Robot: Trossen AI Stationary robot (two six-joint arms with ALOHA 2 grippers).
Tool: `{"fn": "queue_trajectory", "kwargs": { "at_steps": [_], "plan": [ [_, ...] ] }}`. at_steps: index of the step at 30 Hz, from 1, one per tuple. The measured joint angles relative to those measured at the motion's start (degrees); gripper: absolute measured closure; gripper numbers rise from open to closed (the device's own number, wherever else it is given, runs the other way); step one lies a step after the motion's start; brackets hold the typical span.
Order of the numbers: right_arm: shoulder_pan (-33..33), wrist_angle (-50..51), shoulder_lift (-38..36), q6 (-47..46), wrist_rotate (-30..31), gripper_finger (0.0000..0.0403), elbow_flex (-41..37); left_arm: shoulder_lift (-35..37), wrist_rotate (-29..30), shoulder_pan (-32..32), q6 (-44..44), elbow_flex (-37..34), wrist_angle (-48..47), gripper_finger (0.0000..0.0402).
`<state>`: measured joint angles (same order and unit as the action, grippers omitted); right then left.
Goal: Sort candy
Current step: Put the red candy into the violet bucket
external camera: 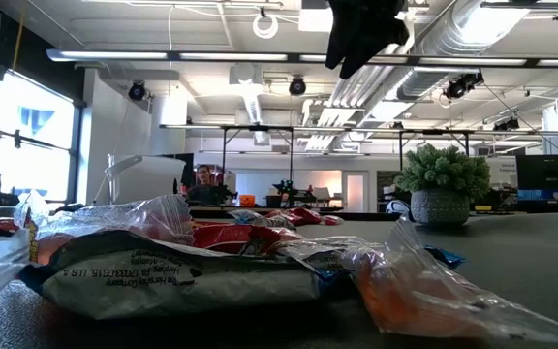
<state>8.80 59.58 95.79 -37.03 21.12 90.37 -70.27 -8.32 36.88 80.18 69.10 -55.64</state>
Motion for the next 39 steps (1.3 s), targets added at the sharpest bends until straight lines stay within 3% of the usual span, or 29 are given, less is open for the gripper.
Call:
{"fn": "queue_trajectory", "kwargs": {
  "at_steps": [6,13,19,27,33,39],
  "plan": [
    [0.0,0.8,0.0,0.0,0.0,0.0222,0.0,-0.2,-0.2,-1.2,-3.4,0.0,1.5,0.0294],
    [-0.8,0.0,0.0,0.0,0.0,0.0222,0.0,0.8,0.5,-6.3,-11.8,0.0,14.2,0.0302],
    [-3.0,-5.5,0.0,5.4,1.4,0.0222,0.0,1.1,1.7,-14.4,-22.5,0.0,19.2,0.0307],
    [-9.6,-12.1,0.0,8.2,3.5,0.0222,-1.2,1.1,10.4,-28.2,-37.0,0.0,15.0,0.0308],
    [-16.0,-19.7,0.0,-1.7,0.9,0.0222,-9.1,1.1,16.6,-36.8,-45.1,0.0,11.8,0.0308],
    [-19.9,-39.2,0.1,-10.4,-2.0,0.0222,-19.0,1.1,19.1,-44.0,-53.7,0.0,12.5,0.0308]
  ]
}}
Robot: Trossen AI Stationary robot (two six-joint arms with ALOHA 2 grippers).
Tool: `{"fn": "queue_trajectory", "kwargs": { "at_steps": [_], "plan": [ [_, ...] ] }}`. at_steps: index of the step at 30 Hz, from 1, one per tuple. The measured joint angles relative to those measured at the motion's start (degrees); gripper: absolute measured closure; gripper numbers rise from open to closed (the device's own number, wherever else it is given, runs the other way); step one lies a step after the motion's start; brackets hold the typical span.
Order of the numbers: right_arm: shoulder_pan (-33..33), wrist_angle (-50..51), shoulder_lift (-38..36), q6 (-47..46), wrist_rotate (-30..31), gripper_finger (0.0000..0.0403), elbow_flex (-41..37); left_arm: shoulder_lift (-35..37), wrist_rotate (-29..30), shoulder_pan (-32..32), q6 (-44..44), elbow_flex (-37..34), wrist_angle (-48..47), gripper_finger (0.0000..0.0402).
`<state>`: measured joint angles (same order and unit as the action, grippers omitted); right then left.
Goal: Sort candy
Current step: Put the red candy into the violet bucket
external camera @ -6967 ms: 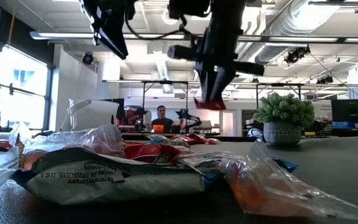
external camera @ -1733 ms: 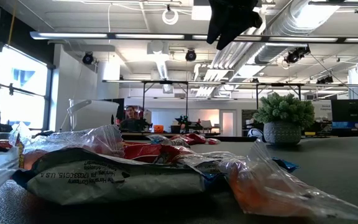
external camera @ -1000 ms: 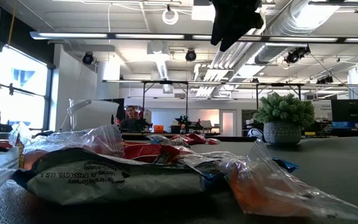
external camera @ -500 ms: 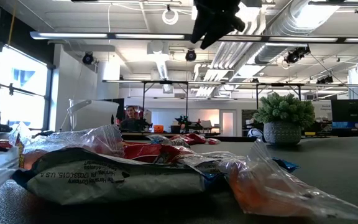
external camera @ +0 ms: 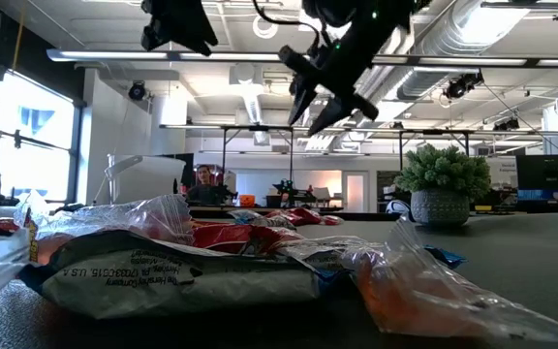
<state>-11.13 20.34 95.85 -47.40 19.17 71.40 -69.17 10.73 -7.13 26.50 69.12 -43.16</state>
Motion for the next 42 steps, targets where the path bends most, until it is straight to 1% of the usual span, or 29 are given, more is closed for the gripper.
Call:
{"fn": "queue_trajectory", "kwargs": {
  "at_steps": [3,6,9,13,16,19,23,26,29,32,36,40,42],
  "plan": [
    [-1.9,-6.9,0.7,-4.7,-0.7,0.0222,-4.5,0.0,0.3,-3.8,-3.9,0.0,0.1,0.0308],
    [-3.5,-8.7,2.3,-10.7,-1.7,0.0222,-7.3,0.0,0.4,-7.5,-7.3,0.0,0.2,0.0308],
    [-4.4,-9.2,4.9,-17.3,-3.0,0.0222,-8.6,0.0,0.4,-10.7,-9.8,0.0,0.3,0.0308],
    [-4.8,-11.3,8.7,-17.8,-4.5,0.0222,-7.2,0.0,-0.3,-14.3,-13.5,0.0,1.1,0.0308],
    [-4.9,-11.0,11.0,-14.6,-4.7,0.0222,-4.3,0.0,-1.8,-16.6,-15.5,0.0,2.0,0.0308],
    [-5.6,-7.0,13.2,-8.0,-5.7,0.0222,0.0,0.0,-4.0,-18.7,-17.9,0.0,3.4,0.0308],
    [-6.9,4.8,16.5,4.3,-7.2,0.0222,8.4,0.0,-7.0,-21.3,-21.0,0.0,4.5,0.0308],
    [-7.5,13.8,19.3,12.9,-7.2,0.0222,15.8,0.0,-8.9,-22.9,-22.9,0.0,4.5,0.0308],
    [-8.0,22.2,22.8,20.0,-7.2,0.0222,22.6,0.0,-9.5,-24.1,-24.6,0.0,4.5,0.0308],
    [-8.4,29.0,26.6,23.9,-8.0,0.0222,28.5,0.0,-10.7,-25.0,-25.9,0.0,4.5,0.0308],
    [-9.4,36.0,31.7,26.0,-10.0,0.0222,35.6,0.0,-12.0,-26.1,-26.7,0.0,4.5,0.0308],
    [-10.2,39.3,35.4,29.4,-9.7,0.0222,41.4,0.0,-12.1,-26.9,-26.8,0.0,4.5,0.0308],
    [-10.3,41.2,36.6,31.0,-8.5,0.0222,43.8,0.0,-12.1,-27.3,-26.8,0.0,4.5,0.0308]
  ]
}}
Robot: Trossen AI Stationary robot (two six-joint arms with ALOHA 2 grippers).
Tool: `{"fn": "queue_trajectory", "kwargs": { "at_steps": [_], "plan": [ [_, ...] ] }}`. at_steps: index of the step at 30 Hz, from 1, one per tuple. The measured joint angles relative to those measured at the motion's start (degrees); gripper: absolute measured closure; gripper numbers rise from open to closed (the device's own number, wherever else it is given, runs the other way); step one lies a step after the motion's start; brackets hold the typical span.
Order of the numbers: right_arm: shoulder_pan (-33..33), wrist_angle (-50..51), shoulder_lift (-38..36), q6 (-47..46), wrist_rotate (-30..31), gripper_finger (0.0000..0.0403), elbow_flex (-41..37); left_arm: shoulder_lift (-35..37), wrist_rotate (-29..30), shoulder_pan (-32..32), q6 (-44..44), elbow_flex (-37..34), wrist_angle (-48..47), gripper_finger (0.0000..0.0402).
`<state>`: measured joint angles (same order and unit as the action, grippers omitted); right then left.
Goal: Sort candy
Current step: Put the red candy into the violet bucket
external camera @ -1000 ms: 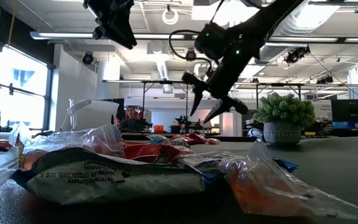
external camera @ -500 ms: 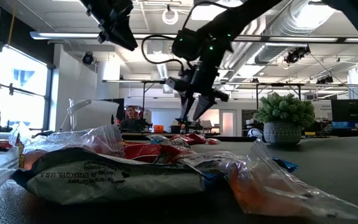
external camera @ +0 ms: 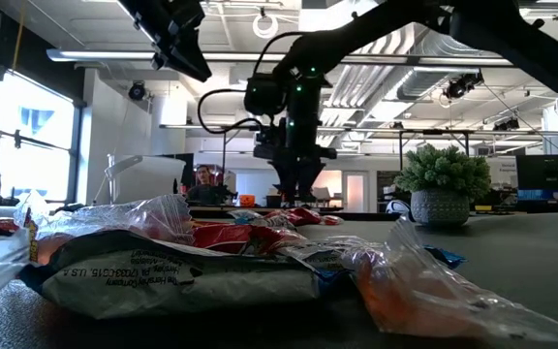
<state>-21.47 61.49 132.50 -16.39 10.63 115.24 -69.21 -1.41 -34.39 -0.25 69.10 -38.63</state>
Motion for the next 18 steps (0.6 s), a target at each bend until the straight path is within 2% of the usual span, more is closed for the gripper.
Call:
{"fn": "queue_trajectory", "kwargs": {
  "at_steps": [4,9,18],
  "plan": [
    [-0.2,2.4,0.7,3.5,2.8,0.0222,2.5,0.0,0.0,-0.6,1.0,0.0,0.0,0.0308],
    [-1.5,2.9,0.9,4.8,2.6,0.0222,2.0,0.0,0.1,-0.6,1.7,0.0,1.4,0.0308],
    [-5.1,0.9,2.4,3.9,-2.4,0.0222,2.0,0.0,0.1,-0.6,2.6,0.0,6.5,0.0308]
  ]
}}
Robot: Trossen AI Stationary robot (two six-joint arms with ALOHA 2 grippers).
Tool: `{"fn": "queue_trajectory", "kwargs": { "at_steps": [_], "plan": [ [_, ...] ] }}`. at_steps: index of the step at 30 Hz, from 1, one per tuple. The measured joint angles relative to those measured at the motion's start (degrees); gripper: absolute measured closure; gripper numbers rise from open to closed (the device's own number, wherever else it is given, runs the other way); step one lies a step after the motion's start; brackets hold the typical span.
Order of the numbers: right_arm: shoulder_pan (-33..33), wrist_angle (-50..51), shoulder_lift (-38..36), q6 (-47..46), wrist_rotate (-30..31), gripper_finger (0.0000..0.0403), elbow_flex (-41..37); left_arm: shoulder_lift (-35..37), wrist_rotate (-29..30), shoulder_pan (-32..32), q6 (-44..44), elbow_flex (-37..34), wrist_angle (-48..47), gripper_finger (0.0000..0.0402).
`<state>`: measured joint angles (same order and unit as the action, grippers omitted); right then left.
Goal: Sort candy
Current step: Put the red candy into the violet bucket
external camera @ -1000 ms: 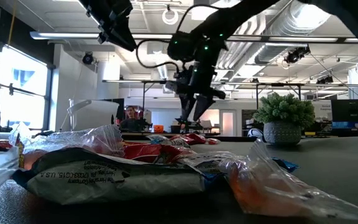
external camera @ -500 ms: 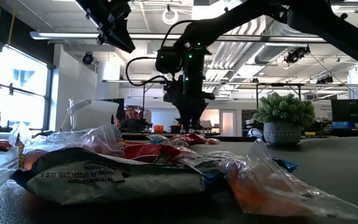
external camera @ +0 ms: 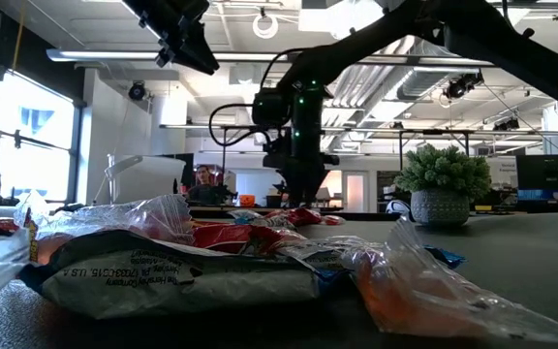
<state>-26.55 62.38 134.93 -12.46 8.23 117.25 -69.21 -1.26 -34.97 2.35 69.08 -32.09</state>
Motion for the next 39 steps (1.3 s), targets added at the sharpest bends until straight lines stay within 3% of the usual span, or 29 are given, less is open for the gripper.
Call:
{"fn": "queue_trajectory", "kwargs": {
  "at_steps": [21,33,39],
  "plan": [
    [-4.6,3.8,1.3,-4.0,-16.0,0.0222,0.0,0.0,0.0,0.1,2.1,0.0,2.2,0.0308],
    [-4.0,3.9,3.6,-3.6,-14.2,0.0224,0.1,0.0,-0.3,0.6,3.5,0.0,2.0,0.0308],
    [-4.1,4.3,3.7,-4.1,-14.2,0.0265,0.1,0.0,-0.3,0.6,3.5,0.0,2.0,0.0308]
  ]
}}
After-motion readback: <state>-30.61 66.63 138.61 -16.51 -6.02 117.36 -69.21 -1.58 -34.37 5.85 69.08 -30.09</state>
